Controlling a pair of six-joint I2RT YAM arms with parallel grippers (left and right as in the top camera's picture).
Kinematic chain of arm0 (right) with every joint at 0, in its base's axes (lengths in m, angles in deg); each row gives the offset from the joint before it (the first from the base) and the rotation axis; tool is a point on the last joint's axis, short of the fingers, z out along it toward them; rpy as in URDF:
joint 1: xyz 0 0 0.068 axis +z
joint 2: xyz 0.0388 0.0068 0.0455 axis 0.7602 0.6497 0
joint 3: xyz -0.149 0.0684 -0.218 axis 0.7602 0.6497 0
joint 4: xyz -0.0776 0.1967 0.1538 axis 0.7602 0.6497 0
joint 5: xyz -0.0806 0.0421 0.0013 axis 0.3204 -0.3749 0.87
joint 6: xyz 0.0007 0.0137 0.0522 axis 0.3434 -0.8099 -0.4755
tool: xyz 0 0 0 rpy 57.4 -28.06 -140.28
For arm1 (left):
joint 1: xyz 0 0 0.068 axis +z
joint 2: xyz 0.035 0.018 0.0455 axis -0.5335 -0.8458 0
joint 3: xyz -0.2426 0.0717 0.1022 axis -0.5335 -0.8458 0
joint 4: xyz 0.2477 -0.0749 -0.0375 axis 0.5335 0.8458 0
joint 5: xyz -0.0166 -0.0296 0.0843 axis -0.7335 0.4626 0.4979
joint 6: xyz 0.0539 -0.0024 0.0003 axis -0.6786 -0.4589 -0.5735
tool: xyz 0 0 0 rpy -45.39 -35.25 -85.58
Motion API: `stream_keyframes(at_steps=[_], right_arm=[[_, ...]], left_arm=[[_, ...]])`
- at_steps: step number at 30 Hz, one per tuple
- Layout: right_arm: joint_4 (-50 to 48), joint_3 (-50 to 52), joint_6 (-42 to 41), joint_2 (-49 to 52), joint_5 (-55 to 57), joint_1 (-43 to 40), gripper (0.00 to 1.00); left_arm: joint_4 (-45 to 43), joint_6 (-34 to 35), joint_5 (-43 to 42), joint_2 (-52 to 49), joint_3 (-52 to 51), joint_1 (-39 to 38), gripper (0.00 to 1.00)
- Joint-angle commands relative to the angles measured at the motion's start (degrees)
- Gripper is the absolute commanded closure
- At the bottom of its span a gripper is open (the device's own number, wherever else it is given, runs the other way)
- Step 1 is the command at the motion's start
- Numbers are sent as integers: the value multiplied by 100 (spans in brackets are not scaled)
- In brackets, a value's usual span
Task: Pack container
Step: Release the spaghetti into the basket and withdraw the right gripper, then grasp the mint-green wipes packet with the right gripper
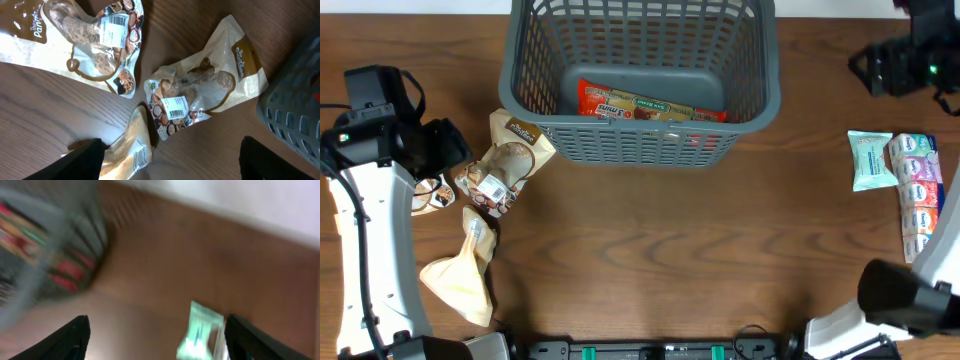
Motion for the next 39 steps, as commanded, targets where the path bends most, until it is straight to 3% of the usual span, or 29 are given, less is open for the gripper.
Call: stream_keyframes(at_steps=[1, 15, 39], right_arm=[[356, 39, -122, 393, 815, -223, 23], [723, 39, -225, 2190, 1639, -415, 24], [387, 83, -446, 3440, 1510, -962, 22]], left_arm=[[15, 151, 2, -20, -22, 24, 25], [17, 157, 2, -22, -22, 20, 25], [-35, 201, 4, -20, -22, 20, 25]])
